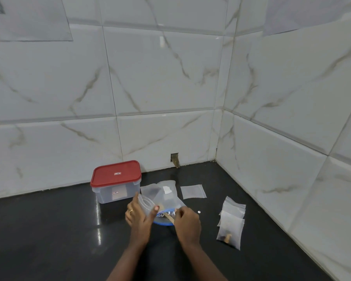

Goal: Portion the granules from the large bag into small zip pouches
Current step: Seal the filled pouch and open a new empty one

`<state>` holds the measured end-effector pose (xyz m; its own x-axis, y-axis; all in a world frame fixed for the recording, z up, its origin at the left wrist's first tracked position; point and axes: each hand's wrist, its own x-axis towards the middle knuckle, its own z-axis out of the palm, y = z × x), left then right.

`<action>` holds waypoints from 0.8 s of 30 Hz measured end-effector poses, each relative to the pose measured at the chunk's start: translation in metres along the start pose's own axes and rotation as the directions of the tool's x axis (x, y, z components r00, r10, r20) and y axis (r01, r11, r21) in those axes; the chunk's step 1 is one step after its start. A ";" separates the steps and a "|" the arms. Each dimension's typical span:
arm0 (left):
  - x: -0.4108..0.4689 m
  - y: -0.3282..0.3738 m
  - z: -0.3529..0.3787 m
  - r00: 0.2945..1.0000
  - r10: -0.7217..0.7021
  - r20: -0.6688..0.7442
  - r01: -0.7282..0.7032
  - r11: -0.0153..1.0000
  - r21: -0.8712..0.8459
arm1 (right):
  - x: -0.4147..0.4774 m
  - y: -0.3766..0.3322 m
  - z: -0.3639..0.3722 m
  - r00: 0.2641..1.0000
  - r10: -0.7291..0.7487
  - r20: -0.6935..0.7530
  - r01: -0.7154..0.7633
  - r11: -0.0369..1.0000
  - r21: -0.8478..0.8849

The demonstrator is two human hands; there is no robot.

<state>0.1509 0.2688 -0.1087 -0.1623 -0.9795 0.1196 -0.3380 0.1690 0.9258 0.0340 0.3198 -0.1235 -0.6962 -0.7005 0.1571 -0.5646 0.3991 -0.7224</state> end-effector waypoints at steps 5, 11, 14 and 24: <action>0.005 0.057 0.017 0.998 -0.027 -0.050 0.019 0.990 -0.140 | 0.013 -0.012 -0.025 0.990 -0.102 0.098 0.030 0.828 0.560; 0.009 0.079 0.047 0.992 0.080 0.101 -0.056 0.974 -0.220 | 0.024 -0.027 -0.052 0.993 -0.078 0.092 -0.028 0.587 0.809; 0.001 0.084 0.054 0.984 0.117 0.134 -0.069 0.946 -0.317 | 0.029 -0.024 -0.063 0.998 0.007 0.069 -0.061 0.572 0.818; 0.000 0.073 0.063 0.992 0.005 0.125 0.046 0.914 -0.402 | 0.038 0.004 -0.080 0.993 0.094 0.066 -0.113 0.698 0.707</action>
<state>0.0682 0.2876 -0.0640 -0.2785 -0.9572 0.0785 0.0561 0.0654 0.9963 -0.0302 0.3422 -0.0663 -0.7151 -0.6977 0.0437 -0.0016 -0.0609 -0.9981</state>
